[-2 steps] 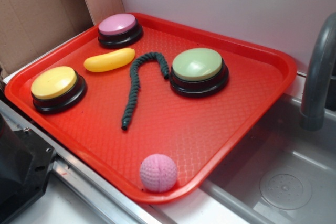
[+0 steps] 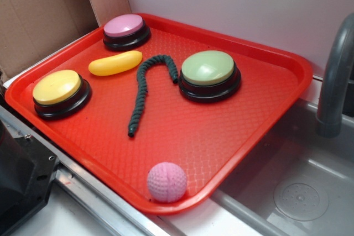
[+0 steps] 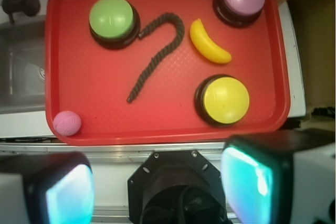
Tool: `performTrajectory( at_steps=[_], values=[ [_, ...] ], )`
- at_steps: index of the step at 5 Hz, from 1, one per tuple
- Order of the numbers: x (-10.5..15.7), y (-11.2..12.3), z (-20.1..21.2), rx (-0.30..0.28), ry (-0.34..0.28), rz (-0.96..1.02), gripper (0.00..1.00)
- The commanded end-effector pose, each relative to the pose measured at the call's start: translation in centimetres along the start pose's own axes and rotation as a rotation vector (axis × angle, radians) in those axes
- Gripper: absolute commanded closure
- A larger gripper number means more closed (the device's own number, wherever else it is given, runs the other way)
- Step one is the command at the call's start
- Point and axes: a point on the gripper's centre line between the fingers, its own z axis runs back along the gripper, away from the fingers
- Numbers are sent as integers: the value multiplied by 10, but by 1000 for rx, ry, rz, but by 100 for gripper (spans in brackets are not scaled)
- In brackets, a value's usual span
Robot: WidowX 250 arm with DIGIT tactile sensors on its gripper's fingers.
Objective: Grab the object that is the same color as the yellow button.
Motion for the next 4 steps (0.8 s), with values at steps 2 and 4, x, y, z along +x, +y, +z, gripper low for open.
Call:
performTrajectory(
  at_steps=[2,4],
  values=[
    [58,56,-71,38,-63,-350,0],
    [92,85,-126,159,-114,-505,0]
  ],
)
